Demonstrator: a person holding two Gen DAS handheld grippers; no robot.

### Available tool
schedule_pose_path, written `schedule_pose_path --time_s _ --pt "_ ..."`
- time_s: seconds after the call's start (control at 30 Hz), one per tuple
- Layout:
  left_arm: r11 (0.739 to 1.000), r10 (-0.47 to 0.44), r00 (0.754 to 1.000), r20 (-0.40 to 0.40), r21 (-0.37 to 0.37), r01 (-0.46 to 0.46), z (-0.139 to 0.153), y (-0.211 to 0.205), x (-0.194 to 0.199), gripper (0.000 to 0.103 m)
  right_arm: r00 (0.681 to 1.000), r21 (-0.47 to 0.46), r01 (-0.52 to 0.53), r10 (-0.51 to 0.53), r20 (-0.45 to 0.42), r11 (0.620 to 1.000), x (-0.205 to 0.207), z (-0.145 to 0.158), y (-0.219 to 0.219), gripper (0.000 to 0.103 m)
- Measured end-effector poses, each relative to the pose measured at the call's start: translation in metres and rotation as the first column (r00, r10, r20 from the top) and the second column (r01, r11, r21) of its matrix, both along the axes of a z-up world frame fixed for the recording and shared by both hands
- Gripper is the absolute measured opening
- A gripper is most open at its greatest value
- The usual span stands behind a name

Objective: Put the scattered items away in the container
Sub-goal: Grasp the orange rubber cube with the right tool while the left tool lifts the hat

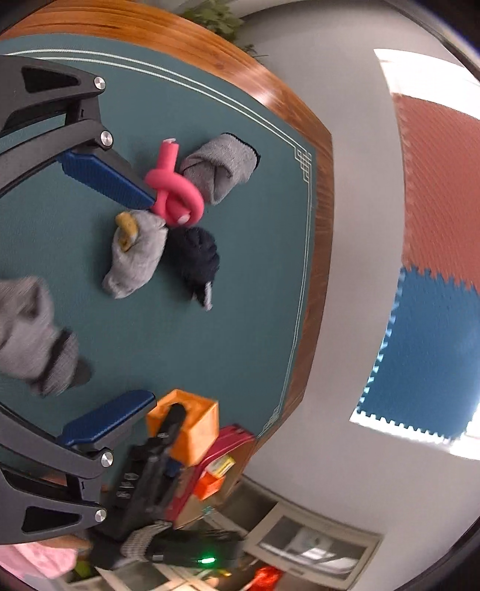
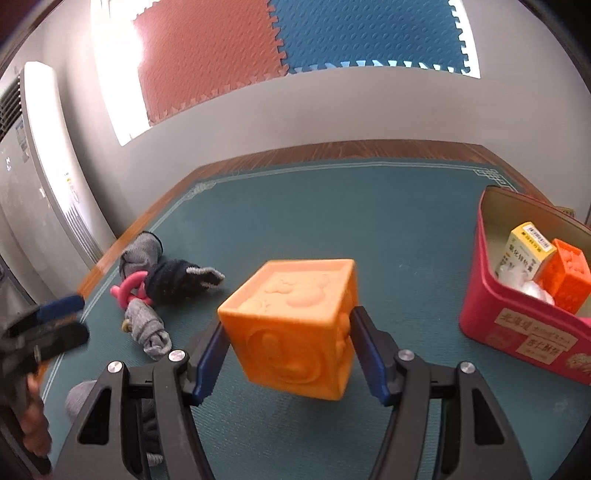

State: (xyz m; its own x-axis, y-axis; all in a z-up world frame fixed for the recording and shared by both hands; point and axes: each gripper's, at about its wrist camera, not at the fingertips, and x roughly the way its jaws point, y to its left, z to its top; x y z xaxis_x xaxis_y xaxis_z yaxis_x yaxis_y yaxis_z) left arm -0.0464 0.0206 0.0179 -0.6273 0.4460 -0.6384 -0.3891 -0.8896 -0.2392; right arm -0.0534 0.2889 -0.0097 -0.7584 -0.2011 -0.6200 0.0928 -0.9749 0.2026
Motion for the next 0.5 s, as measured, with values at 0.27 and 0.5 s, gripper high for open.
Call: schedule_pose_path --time_s 0.27,0.5 --pt "0.997 -0.054 0.998 -0.014 -0.050 0.053 -0.014 0.002 0.034 0.100 1.000 0.003 0.002 -0.002 -0.020 1.000 -0.003 0.002 0.001 0.067" --pt "0.991 -0.056 0.998 0.028 -0.124 0.059 -0.037 0.005 0.037 0.100 1.000 -0.014 0.012 -0.012 0.015 1.000 -0.011 -0.007 0.008 0.067"
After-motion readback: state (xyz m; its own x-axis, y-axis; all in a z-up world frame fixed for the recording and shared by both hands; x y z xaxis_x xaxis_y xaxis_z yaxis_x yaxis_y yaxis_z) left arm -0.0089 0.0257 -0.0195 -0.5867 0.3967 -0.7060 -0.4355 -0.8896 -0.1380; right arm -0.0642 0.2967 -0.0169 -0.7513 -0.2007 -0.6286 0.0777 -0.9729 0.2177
